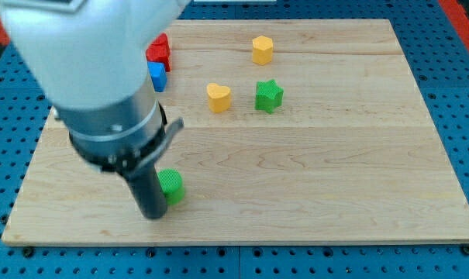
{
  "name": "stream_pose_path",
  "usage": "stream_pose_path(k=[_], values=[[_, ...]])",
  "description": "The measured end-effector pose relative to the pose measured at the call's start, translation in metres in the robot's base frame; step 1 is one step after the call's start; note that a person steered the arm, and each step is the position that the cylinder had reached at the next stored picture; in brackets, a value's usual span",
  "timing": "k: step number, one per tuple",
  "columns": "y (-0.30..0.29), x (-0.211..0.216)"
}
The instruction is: Push the green circle into the green star
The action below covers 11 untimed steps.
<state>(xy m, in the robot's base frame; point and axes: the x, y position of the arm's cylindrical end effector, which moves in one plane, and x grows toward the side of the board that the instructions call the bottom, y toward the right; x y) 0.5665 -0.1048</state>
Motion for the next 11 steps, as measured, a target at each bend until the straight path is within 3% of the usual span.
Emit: stream_pose_path(k=[2,3,4,5,8,9,10,11], values=[[0.086,-0.059],[0.033,-0.013],[0.005,-0.022],[0.026,-0.067],[0.174,-0.121],[0.143,-0.096],[0.122,-0.124],[0.150,-0.146]])
